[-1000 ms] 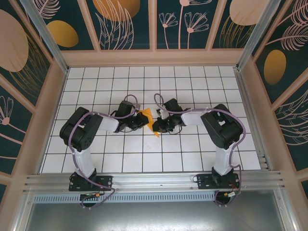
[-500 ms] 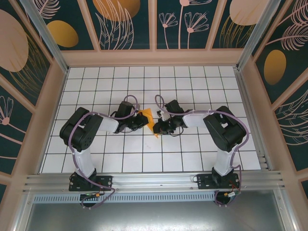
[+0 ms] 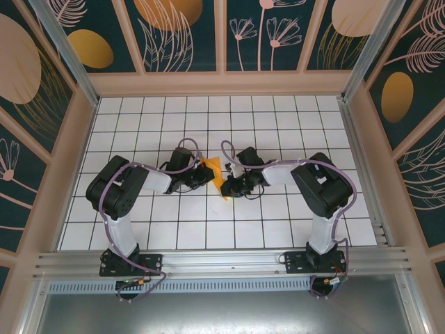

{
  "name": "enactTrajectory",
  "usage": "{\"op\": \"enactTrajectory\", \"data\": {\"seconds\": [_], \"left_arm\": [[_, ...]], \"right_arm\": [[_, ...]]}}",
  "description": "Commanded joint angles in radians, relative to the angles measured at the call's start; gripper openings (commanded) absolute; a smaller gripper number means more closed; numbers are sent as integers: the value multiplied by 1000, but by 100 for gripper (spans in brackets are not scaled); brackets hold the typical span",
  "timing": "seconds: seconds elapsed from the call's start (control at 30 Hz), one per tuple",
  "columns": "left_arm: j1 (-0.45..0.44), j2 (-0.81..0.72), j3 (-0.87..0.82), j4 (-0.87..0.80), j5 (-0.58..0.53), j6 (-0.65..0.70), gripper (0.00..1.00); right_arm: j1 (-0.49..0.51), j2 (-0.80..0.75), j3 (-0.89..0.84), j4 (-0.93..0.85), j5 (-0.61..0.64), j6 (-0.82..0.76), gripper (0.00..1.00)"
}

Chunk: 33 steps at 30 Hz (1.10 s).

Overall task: Fold a paper plane with a square sheet of paper (pick it up from the middle)
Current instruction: Fold the wing for the fifth time at the center of the table.

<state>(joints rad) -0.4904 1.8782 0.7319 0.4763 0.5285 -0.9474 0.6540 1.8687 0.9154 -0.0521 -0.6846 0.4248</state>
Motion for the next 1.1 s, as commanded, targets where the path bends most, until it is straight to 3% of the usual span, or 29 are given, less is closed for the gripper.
{"op": "enactTrajectory", "data": {"seconds": [0.0, 0.23, 0.67, 0.83, 1.07], "left_arm": [[10, 38, -54, -171, -110, 5, 0], [10, 34, -48, -169, -104, 2, 0], [11, 33, -38, -134, -83, -35, 0], [11, 14, -48, -94, -74, -70, 0], [10, 4, -73, -3, -56, -153, 0]], "right_arm": [[22, -30, 5, -88, 51, -21, 11], [65, -62, 48, -100, 54, -15, 11], [73, -26, 29, -192, 194, -35, 10], [59, -122, 34, -130, 180, -8, 10], [-27, -196, -29, -69, 222, 84, 23]]}}
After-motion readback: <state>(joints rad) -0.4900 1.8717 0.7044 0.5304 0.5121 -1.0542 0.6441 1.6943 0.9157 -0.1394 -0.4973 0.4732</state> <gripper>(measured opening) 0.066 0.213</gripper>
